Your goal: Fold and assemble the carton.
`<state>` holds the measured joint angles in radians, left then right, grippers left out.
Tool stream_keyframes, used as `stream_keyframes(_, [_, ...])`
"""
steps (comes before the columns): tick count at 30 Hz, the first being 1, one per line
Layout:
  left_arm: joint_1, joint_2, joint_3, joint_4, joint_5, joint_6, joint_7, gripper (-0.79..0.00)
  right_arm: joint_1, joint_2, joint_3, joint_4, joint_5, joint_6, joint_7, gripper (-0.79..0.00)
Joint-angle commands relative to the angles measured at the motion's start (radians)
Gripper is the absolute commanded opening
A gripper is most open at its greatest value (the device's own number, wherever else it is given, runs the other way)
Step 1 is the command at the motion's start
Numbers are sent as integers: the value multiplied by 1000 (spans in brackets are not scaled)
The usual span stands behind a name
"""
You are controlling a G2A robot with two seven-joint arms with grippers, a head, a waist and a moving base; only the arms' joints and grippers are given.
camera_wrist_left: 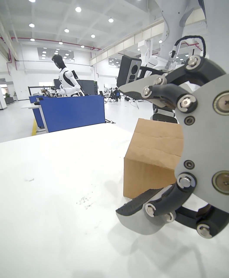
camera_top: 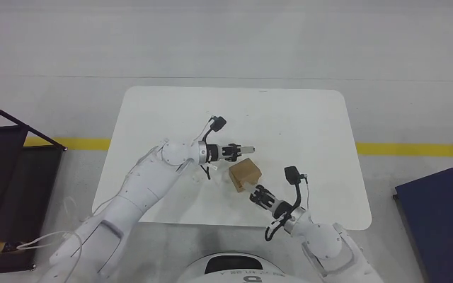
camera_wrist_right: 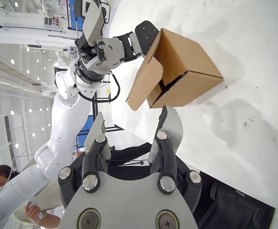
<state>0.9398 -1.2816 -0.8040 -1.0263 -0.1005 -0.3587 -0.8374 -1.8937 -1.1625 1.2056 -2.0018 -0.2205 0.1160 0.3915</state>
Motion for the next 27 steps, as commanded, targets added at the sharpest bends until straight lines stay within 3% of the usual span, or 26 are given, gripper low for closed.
stream_keyframes(1, [7,1,-3,-7,2,1,1,0,12,-1,-8,5,-8,12,-1,-299])
stream_keyframes(20, [50,12,-27,-61,44,34,5,0,135,-13,-99,24,-69,163,0,-292])
stream_keyframes(27, [58,15,-37,-82,53,44,4,0,198,-23,-135,63,-77,220,-12,-354])
